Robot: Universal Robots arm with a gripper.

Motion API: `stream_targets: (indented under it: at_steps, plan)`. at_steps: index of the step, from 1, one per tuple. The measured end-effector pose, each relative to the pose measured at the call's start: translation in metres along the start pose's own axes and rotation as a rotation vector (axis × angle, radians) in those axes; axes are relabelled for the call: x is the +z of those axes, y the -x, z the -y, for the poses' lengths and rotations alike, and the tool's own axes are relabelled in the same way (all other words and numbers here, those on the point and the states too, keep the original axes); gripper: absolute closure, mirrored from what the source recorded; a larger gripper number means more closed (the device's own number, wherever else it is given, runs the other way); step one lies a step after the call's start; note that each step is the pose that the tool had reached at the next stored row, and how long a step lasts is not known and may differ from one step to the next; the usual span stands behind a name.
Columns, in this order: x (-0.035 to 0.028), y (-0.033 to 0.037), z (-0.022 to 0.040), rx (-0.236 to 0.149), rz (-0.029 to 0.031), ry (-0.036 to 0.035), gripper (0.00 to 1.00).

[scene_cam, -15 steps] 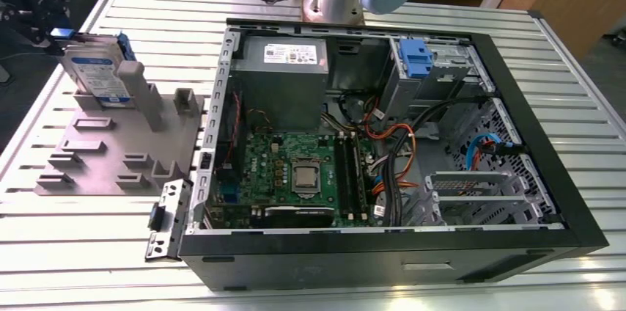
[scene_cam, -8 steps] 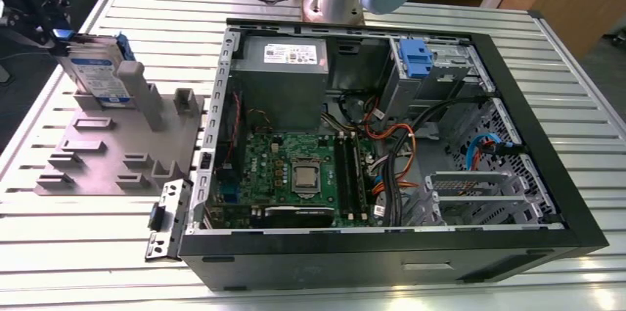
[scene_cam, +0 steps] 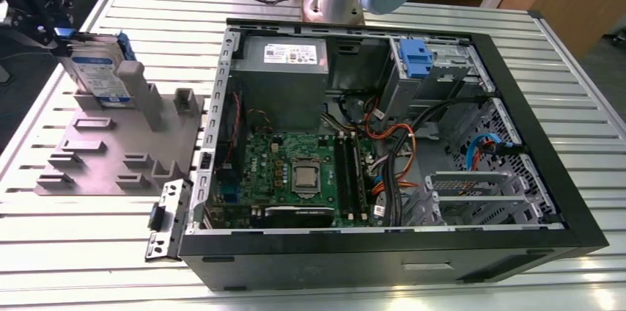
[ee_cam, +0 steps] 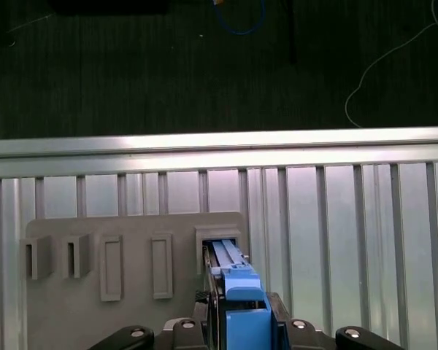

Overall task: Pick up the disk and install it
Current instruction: 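Pick up the disk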

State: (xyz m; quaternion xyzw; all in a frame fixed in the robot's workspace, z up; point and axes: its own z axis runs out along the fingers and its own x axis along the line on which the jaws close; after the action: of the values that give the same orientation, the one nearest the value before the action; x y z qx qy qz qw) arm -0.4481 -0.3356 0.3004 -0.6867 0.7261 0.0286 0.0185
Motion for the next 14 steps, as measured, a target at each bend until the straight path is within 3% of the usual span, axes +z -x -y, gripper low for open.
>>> stream_targets:
  at_steps: [3, 4, 10, 14]
  plan:
    - [0.0001, 0.0, 0.0, 0.0, 0.0001, 0.0, 0.57]
    - [0.0001, 0.0001, 0.0, 0.0, 0.0, 0.0, 0.51]
    - [0.0027, 0.0012, -0.0001, 0.0, -0.0013, -0.0002, 0.51]
    - [0.0054, 0.0011, -0.0012, 0.0, -0.0172, -0.0011, 0.51]
